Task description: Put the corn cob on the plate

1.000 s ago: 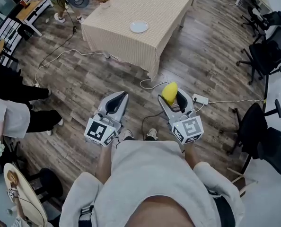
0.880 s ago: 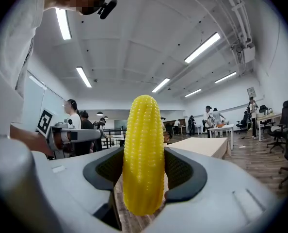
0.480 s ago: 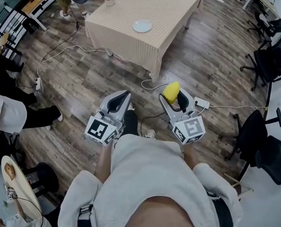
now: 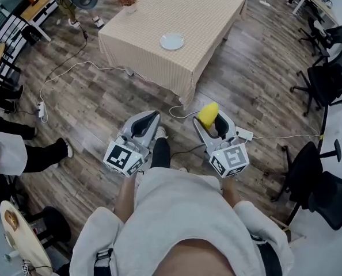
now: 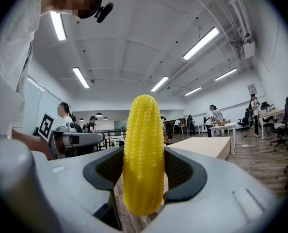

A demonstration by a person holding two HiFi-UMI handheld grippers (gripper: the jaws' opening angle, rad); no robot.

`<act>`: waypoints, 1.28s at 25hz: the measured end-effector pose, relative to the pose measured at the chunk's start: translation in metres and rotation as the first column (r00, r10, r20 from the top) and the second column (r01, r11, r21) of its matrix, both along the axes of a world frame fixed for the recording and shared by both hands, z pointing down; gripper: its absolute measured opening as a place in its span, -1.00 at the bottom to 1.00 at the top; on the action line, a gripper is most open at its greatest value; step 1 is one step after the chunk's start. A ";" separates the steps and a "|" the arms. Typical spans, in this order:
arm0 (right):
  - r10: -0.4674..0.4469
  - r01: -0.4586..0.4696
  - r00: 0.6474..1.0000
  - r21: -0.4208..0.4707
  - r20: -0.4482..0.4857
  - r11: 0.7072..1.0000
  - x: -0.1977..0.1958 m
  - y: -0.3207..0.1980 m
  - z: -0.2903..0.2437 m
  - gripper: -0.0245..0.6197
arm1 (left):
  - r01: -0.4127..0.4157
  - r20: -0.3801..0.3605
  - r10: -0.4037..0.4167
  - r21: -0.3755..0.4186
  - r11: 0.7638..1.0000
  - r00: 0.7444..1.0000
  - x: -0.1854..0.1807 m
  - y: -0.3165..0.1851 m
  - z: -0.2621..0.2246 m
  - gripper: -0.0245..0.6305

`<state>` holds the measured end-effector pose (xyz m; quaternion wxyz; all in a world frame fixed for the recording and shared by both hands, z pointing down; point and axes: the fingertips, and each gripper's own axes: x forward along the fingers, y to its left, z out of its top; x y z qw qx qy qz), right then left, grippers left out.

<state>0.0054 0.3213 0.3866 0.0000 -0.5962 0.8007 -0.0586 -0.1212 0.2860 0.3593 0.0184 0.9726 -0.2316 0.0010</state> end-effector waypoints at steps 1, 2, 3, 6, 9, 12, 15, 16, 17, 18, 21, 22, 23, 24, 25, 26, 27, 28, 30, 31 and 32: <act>0.001 -0.001 1.000 0.001 0.001 1.000 0.001 -0.013 0.000 -0.15 | -0.006 -0.002 0.006 -0.002 1.000 1.000 0.003 -0.013 0.000 -0.90; -0.001 0.001 1.000 0.002 0.000 1.000 0.002 -0.026 -0.001 -0.15 | -0.011 -0.002 0.011 -0.002 1.000 1.000 0.004 -0.025 0.001 -0.90; -0.005 0.005 1.000 0.002 -0.001 1.000 0.003 -0.040 -0.002 -0.15 | -0.014 -0.003 0.014 -0.002 1.000 1.000 0.006 -0.038 0.000 -0.90; -0.010 0.010 1.000 -0.006 -0.011 1.000 0.000 -0.083 -0.002 -0.14 | -0.019 -0.005 0.019 -0.017 1.000 1.000 0.006 -0.082 0.003 -0.90; -0.010 0.009 1.000 -0.024 -0.010 1.000 -0.003 -0.126 -0.001 -0.14 | -0.042 0.005 0.042 -0.043 0.998 0.999 0.009 -0.122 0.009 -0.90; -0.006 0.006 1.000 -0.041 -0.018 0.999 -0.007 -0.166 -0.002 -0.14 | -0.065 0.011 0.065 -0.059 0.996 0.998 0.011 -0.160 0.010 -0.90; 0.001 -0.002 1.000 -0.048 -0.024 0.999 -0.008 -0.203 -0.005 -0.15 | -0.079 0.007 0.079 -0.061 0.995 0.997 0.010 -0.195 0.008 -0.90; 0.007 -0.008 1.000 -0.048 -0.024 0.999 -0.007 -0.214 -0.006 -0.14 | -0.081 0.007 0.082 -0.060 0.995 0.997 0.009 -0.206 0.007 -0.90; 0.014 -0.015 1.000 -0.047 -0.021 0.999 -0.007 -0.226 -0.007 -0.14 | -0.082 0.006 0.083 -0.061 0.995 0.997 0.007 -0.217 0.007 -0.90; 0.020 -0.021 1.000 -0.048 -0.016 0.999 -0.007 -0.237 -0.008 -0.14 | -0.082 0.006 0.082 -0.064 0.995 0.997 0.004 -0.228 0.007 -0.90; 0.035 -0.036 0.999 -0.053 -0.015 0.998 -0.008 -0.268 -0.010 -0.14 | -0.081 0.003 0.082 -0.074 0.994 0.997 -0.006 -0.260 0.008 -0.90; 0.041 -0.042 0.999 -0.055 -0.021 0.998 -0.008 -0.277 -0.009 -0.14 | -0.084 0.000 0.084 -0.076 0.994 0.996 -0.008 -0.269 0.009 -0.90; 0.048 -0.049 0.999 -0.058 -0.027 0.997 -0.009 -0.285 -0.008 -0.15 | -0.087 -0.002 0.087 -0.080 0.993 0.996 -0.010 -0.278 0.010 -0.90; 0.054 -0.055 0.998 -0.061 -0.030 0.997 -0.009 -0.292 -0.007 -0.14 | -0.092 -0.005 0.092 -0.086 0.992 0.996 -0.012 -0.286 0.012 -0.90; 0.057 -0.059 0.998 -0.066 -0.030 0.996 -0.010 -0.297 -0.005 -0.14 | -0.097 -0.008 0.097 -0.093 0.991 0.995 -0.012 -0.293 0.013 -0.90; 0.059 -0.061 0.998 -0.073 -0.029 0.996 -0.010 -0.302 -0.004 -0.14 | -0.104 -0.010 0.103 -0.099 0.990 0.995 -0.010 -0.299 0.015 -0.90; 0.059 -0.061 0.998 -0.080 -0.027 0.995 -0.010 -0.305 -0.002 -0.14 | -0.111 -0.011 0.110 -0.102 0.989 0.994 -0.008 -0.304 0.016 -0.90; 0.059 -0.061 0.998 -0.087 -0.025 0.994 -0.008 -0.308 0.001 -0.14 | -0.117 -0.011 0.117 -0.104 0.988 0.993 -0.005 -0.308 0.017 -0.90; 0.058 -0.061 0.998 -0.098 -0.024 0.993 -0.004 -0.315 0.005 -0.14 | -0.129 -0.010 0.129 -0.107 0.986 0.992 0.004 -0.315 0.019 -0.90; 0.058 -0.060 0.998 -0.102 -0.023 0.993 -0.001 -0.319 0.006 -0.14 | -0.134 -0.008 0.134 -0.109 0.985 0.991 0.009 -0.319 0.020 -0.90; 0.057 -0.059 0.998 -0.104 -0.021 0.993 0.002 -0.323 0.007 -0.14 | -0.138 -0.005 0.139 -0.111 0.984 0.990 0.014 -0.323 0.021 -0.90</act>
